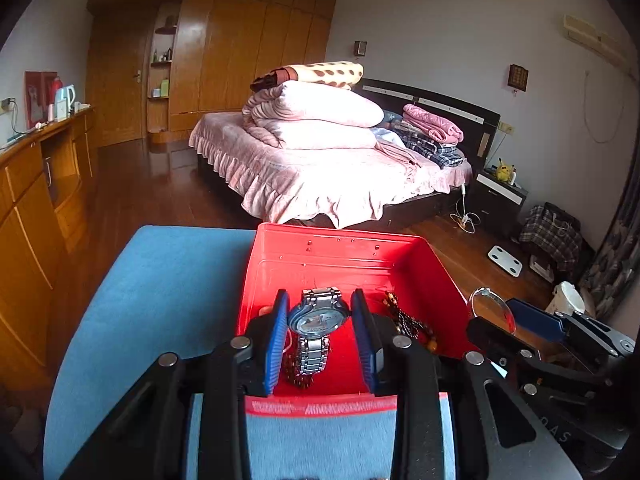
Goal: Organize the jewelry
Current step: 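Carry the held watch and bangle over the red tin, then lower the watch and bangle into the tin and open both tools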
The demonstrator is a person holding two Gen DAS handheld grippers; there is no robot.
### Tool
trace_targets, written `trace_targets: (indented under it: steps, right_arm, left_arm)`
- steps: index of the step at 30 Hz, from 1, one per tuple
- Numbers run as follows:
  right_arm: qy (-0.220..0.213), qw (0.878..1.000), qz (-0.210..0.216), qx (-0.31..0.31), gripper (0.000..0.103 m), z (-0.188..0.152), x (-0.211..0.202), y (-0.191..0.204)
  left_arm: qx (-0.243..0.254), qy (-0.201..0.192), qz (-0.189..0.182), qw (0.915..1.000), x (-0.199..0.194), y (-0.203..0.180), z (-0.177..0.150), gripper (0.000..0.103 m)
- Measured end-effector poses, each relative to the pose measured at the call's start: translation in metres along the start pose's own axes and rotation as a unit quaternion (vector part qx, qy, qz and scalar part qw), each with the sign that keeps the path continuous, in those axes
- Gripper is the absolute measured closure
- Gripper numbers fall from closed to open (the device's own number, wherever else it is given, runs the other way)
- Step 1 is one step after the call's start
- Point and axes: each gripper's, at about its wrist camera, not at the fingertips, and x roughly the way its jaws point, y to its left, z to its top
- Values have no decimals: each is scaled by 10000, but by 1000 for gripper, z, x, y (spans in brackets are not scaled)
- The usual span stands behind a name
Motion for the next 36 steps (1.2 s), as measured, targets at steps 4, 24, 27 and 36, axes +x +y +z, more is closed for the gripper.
trace_targets:
  steps: [4,24,27,36]
  right_arm:
    - [131,9999,-24,80,55,10,24,-8]
    - [626,9974,-38,351,55,26,106,-31]
    - [635,9974,-48,323,55,25,108,-32]
    - [668,9972,-76,319,54,22,112,-31]
  left_arm:
    - [148,66,26,9999,23,-3,4,72]
    - [307,675,187,9971,110,-1,6,72]
    - [312,719,183,9968,114,0,6,72]
    - [223,823,67,9963,121,4,8,69]
